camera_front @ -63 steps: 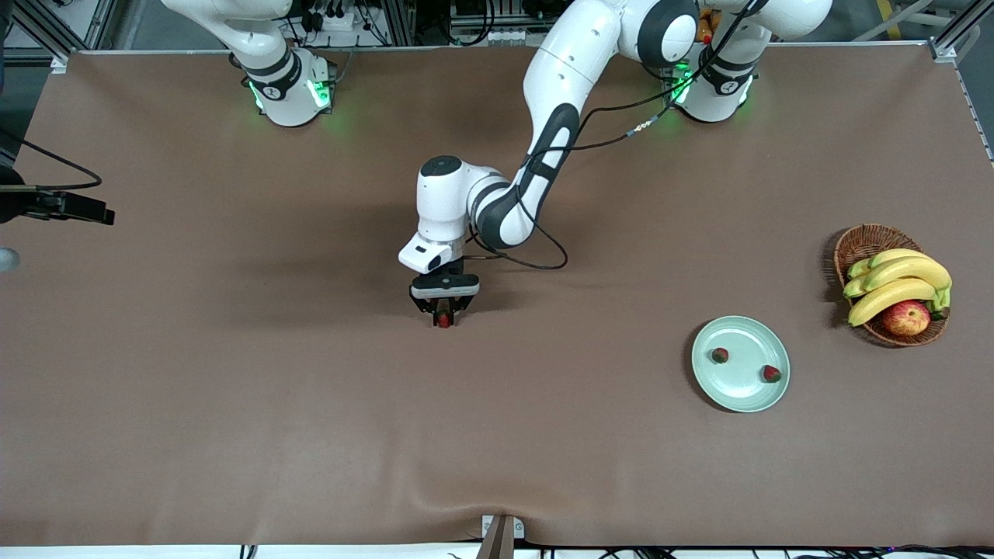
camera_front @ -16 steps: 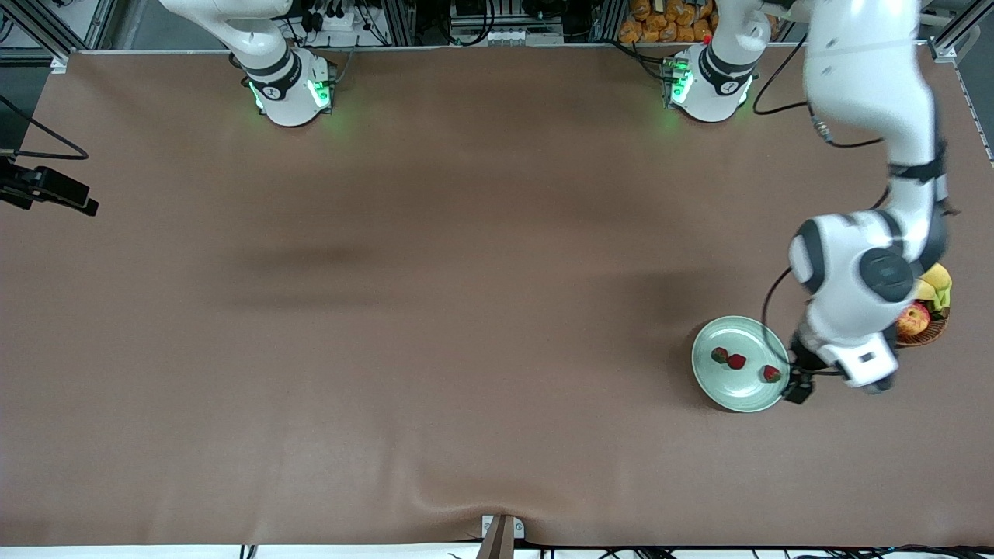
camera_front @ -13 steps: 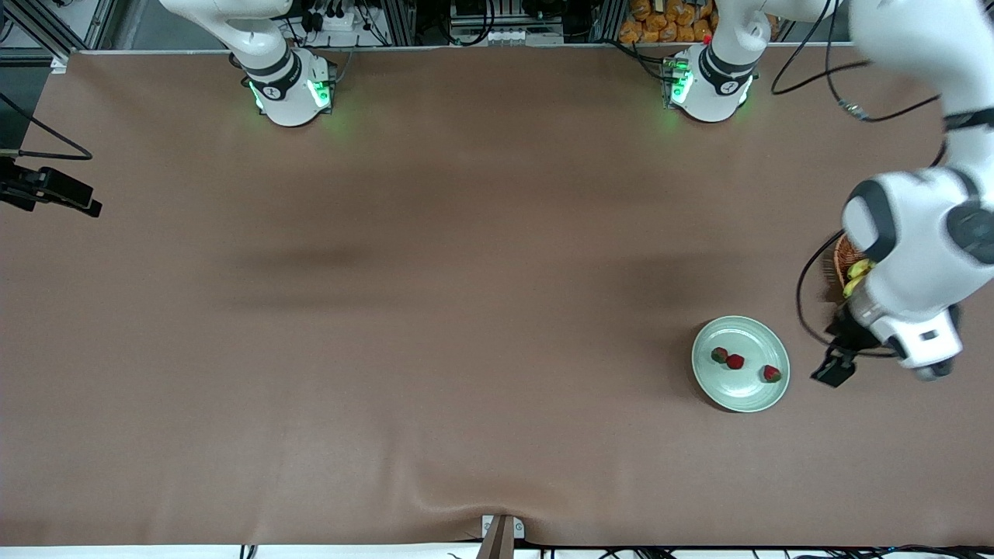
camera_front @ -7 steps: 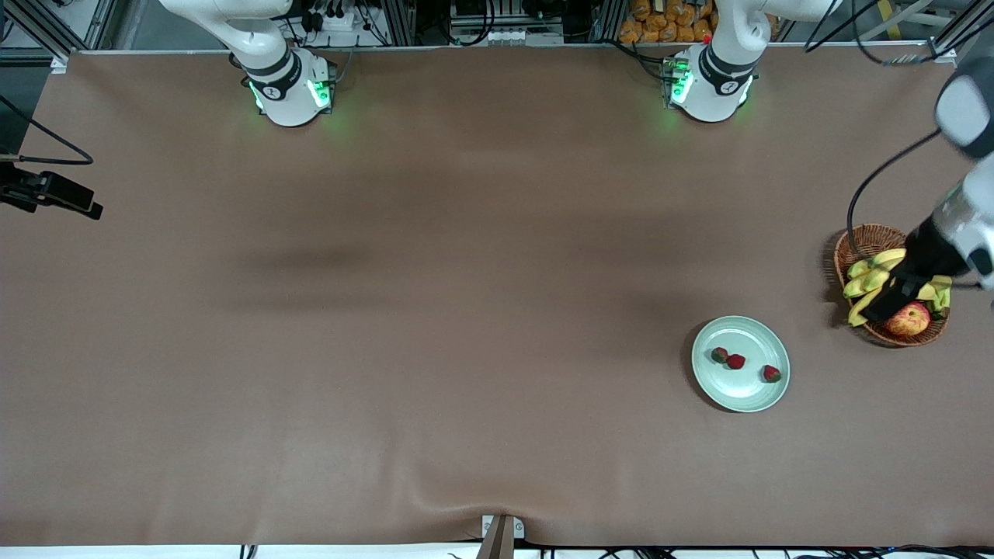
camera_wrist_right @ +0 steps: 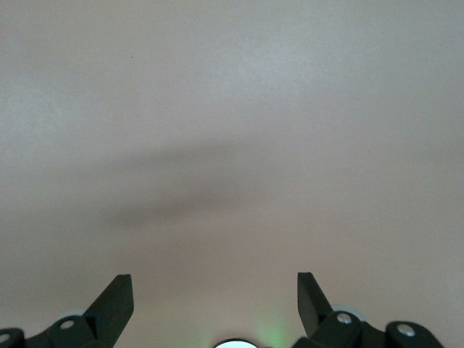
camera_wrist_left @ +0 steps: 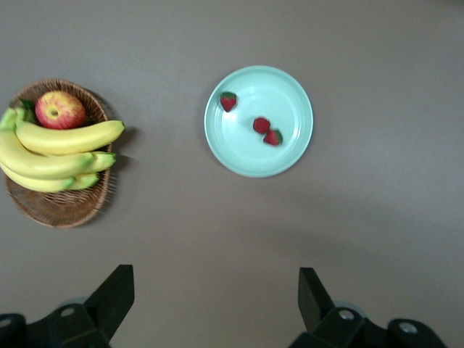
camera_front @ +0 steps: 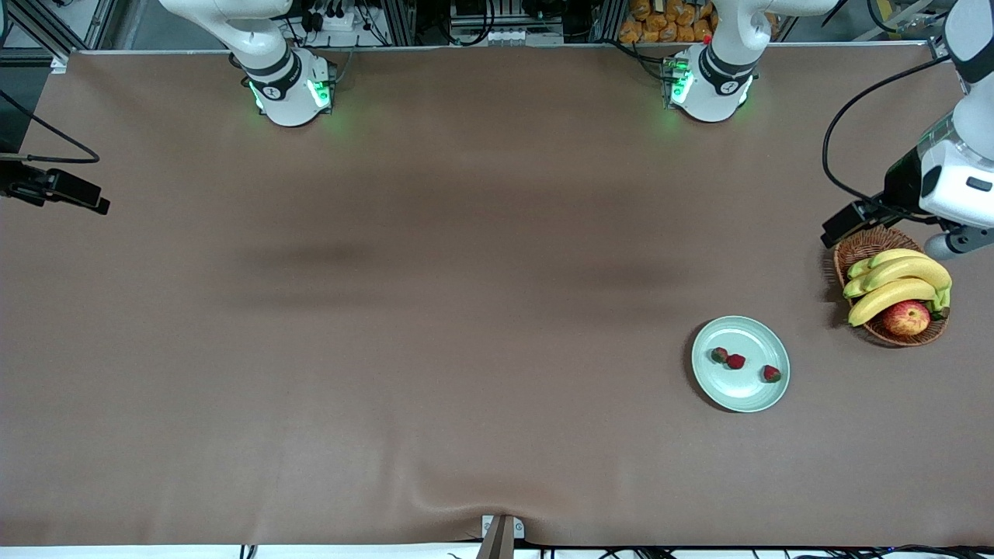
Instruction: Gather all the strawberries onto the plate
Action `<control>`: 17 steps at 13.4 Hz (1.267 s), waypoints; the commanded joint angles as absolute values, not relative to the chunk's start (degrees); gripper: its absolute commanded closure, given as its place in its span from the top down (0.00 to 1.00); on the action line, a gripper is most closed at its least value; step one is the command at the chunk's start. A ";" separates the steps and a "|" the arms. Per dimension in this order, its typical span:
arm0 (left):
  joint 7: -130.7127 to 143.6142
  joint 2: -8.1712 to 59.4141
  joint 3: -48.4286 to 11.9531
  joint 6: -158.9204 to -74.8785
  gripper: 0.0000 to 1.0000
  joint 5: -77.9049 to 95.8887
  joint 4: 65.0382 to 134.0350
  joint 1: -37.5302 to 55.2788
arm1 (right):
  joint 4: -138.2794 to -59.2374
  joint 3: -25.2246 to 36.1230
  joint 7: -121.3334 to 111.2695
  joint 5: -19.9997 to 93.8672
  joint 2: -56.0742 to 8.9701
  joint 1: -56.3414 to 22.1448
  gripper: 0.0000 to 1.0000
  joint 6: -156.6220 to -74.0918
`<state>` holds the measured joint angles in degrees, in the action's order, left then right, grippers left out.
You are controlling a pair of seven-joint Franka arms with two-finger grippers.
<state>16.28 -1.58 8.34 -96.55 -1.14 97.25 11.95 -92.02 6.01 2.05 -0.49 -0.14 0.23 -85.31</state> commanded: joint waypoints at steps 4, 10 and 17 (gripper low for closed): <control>0.88 -0.97 1.43 -87.63 1.00 -1.67 87.89 5.55 | -88.78 6.33 4.04 0.44 0.44 -0.53 1.00 -81.22; 0.09 0.87 -0.96 -84.90 1.00 0.62 86.13 6.33 | -88.68 6.50 4.04 2.11 0.44 -0.26 1.00 -80.86; 0.79 1.05 -1.32 -84.90 1.00 0.88 86.40 6.33 | -88.25 6.42 3.87 1.23 0.44 -0.53 1.00 -79.19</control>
